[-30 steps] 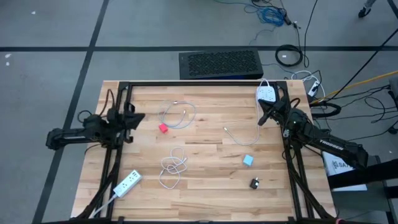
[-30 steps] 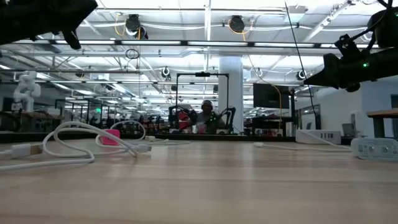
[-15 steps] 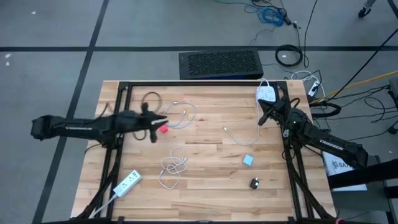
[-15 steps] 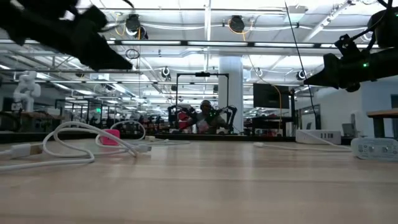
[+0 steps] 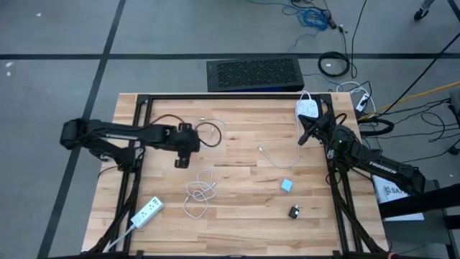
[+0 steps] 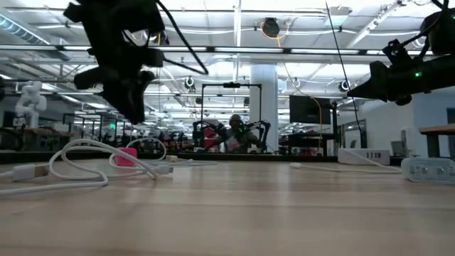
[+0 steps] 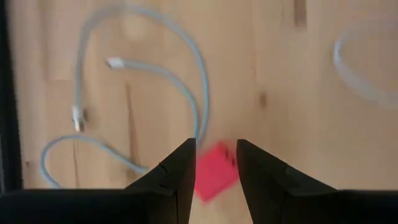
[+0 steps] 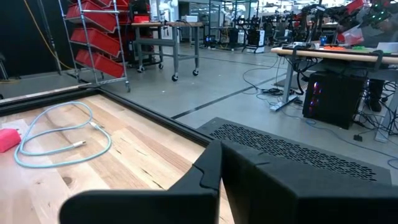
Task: Insert USB
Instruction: Insert the pink charger adapter into the bottom white outlet extension
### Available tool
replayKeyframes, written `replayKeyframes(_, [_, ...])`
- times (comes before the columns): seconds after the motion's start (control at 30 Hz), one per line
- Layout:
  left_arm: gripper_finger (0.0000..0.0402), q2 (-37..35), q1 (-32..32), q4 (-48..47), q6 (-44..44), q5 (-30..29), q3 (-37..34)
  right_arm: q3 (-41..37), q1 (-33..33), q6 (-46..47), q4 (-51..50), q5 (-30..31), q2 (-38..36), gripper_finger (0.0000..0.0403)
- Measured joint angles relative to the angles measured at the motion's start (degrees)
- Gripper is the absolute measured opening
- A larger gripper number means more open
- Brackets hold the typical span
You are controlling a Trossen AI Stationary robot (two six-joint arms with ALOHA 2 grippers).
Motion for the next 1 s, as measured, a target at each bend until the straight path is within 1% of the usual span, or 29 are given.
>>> replayKeyframes(0.1, [0.0123,3.0,-0.6,-3.3,5.4,-1.0,1.1,0.0,0.0,0.0,0.0,0.0,0.0,0.0000])
replayKeyframes(0.2, [0.0123,4.8,-1.1,-2.8,10.9,-1.2,1.2,0.0,0.0,0.0,0.0,0.0,0.0,0.0000])
replayKeyframes(0.3, [0.0123,6.1,-1.2,-2.8,15.7,-3.8,1.2,0.0,0.0,0.0,0.0,0.0,0.0,0.0000])
replayKeyframes(0.4, [0.0123,7.1,-1.2,-4.2,19.4,-5.0,1.2,0.0,0.0,0.0,0.0,0.0,0.0,0.0000])
replayKeyframes(0.57, [0.0123,9.3,-1.1,-5.7,21.2,-5.2,1.2,0.0,0.0,0.0,0.0,0.0,0.0,0.0000])
replayKeyframes(0.77, [0.0123,12.1,0.1,-5.4,23.9,-5.4,1.2,0.0,0.0,0.0,0.0,0.0,0.0,0.0000])
replayKeyframes(1.0, [0.0123,12.7,1.6,-3.3,25.3,-5.5,1.2,0.0,0.0,0.0,0.0,0.0,0.0,0.0000])
